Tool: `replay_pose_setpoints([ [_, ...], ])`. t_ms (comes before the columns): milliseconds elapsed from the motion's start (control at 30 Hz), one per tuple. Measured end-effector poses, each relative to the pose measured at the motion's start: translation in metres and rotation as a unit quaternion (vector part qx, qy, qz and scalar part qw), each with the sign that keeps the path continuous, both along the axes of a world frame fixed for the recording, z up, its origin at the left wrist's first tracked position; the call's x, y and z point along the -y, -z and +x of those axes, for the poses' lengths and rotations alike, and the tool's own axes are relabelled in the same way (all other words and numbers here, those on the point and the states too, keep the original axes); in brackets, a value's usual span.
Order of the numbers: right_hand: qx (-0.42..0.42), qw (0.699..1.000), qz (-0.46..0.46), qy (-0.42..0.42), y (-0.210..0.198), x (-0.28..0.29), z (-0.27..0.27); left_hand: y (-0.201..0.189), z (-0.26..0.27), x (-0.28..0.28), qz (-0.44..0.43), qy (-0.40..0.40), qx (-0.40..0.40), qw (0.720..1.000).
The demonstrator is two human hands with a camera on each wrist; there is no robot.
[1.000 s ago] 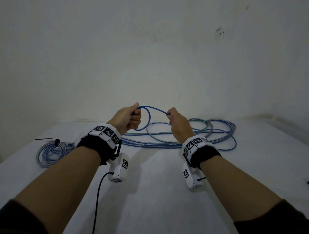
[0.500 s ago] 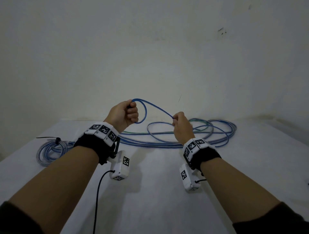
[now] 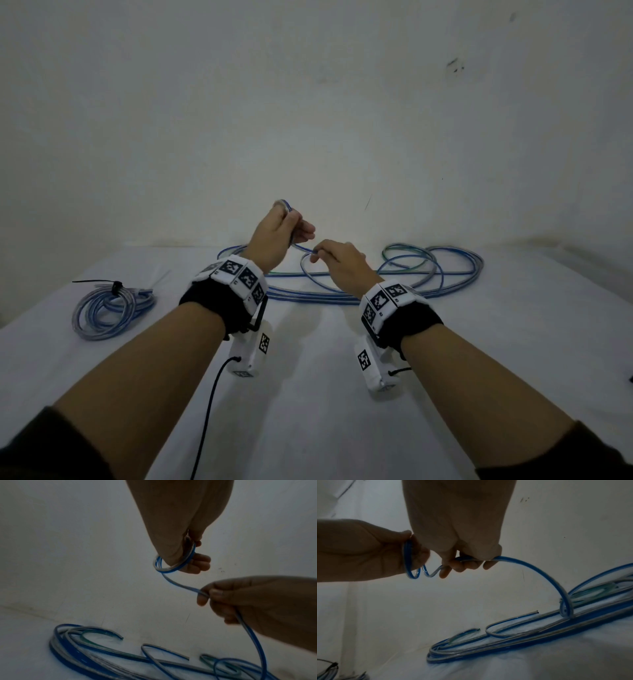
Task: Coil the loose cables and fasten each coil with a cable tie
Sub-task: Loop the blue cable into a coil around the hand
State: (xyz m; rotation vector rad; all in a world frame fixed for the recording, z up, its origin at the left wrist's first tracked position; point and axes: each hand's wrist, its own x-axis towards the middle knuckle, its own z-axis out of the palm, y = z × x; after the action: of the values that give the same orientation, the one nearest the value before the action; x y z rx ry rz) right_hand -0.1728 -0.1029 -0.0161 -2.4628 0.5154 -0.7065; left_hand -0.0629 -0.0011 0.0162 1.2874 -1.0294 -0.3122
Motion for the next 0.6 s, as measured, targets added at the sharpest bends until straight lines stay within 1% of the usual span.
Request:
replay_pose_setpoints([
  [100, 0.03, 0.998, 0.024, -0.056, -0.003, -0.005, 0.0, 0.01, 0.002, 0.0, 0.054, -0.048, 0.12, 0.99],
  [167, 0.046, 0.995, 0.004, -0.087, -0.002, -0.007, -0.004, 0.013, 0.003, -0.002, 0.094, -0.078, 0.197, 0.973],
  [233, 0.066, 0.992, -0.026, -0.107, -0.001, -0.005, -0.007, 0.012, 0.002, -0.004, 0.126, -0.092, 0.244, 0.957],
  [333, 0.102, 0.986, -0.084, -0.106, -0.001, 0.004, -0.007, 0.011, 0.005, -0.008, 0.164, -0.086, 0.257, 0.948],
  [400, 0.113, 0.983, -0.117, -0.087, -0.001, 0.011, -0.007, 0.01, 0.007, -0.01, 0.179, -0.089, 0.246, 0.948],
  [500, 0.115, 0.976, -0.185, -0.013, 0.001, 0.018, -0.011, 0.01, 0.007, -0.013, 0.195, -0.059, 0.203, 0.958],
  [600, 0.142, 0.96, -0.239, 0.043, 0.005, 0.021, -0.013, 0.007, 0.005, -0.014, 0.242, -0.052, 0.229, 0.941],
])
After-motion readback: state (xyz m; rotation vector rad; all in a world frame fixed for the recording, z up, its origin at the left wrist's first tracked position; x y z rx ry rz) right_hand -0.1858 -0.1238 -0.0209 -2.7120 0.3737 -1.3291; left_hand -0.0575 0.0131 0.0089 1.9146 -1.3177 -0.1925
